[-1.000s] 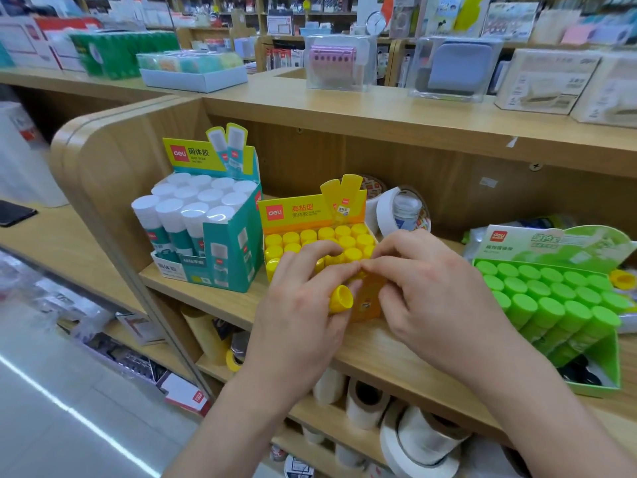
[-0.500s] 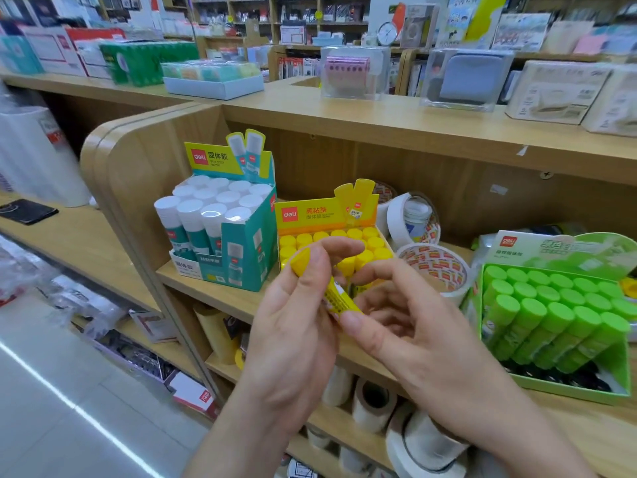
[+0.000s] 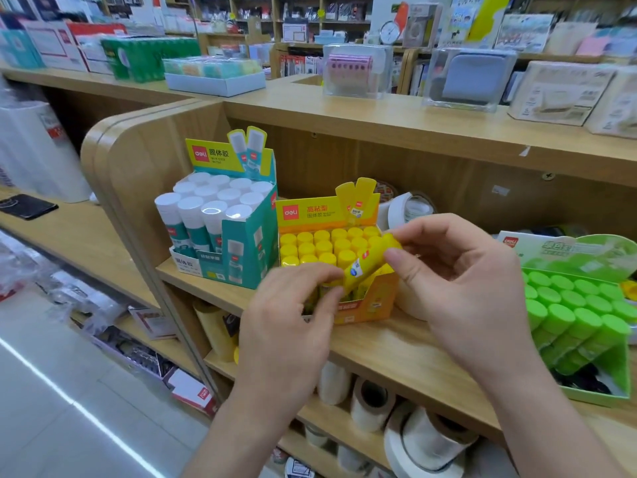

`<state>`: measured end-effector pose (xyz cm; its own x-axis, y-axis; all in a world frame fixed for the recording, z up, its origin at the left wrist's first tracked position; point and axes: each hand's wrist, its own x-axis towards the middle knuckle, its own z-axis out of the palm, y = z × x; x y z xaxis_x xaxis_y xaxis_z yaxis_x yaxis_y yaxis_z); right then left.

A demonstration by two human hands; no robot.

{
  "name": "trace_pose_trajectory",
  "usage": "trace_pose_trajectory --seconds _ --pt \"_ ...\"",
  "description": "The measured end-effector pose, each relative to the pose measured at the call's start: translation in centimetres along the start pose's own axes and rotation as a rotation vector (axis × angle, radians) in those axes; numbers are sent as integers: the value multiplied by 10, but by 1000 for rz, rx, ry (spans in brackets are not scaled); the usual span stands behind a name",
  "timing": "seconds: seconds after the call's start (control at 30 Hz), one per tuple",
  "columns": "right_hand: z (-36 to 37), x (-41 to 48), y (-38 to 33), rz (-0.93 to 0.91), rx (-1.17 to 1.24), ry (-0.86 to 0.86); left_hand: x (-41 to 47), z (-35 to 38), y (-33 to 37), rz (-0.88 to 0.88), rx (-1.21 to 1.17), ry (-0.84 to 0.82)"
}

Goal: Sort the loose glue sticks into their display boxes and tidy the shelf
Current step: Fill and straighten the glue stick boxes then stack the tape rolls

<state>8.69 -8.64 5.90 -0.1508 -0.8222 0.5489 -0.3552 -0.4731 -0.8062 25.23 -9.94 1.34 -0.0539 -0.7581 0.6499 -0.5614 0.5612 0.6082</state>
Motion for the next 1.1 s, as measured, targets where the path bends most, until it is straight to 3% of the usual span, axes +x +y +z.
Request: trace_pose_trajectory --seconds 0.1,0.33,0.53,0.77,1.1 --pt "1 7 5 -137 -295 -33 -2 0 -13 129 260 39" --pt "12 8 14 -284 -599 -162 -2 6 -28 152 348 -187" --pt "13 9 23 -337 -611 -204 0 8 -31 177 371 -229" --pt "6 8 21 -274 -624 -304 1 10 -30 240 463 -209" --pt "-1 -1 24 -284 -689 -289 4 11 -30 375 524 -181"
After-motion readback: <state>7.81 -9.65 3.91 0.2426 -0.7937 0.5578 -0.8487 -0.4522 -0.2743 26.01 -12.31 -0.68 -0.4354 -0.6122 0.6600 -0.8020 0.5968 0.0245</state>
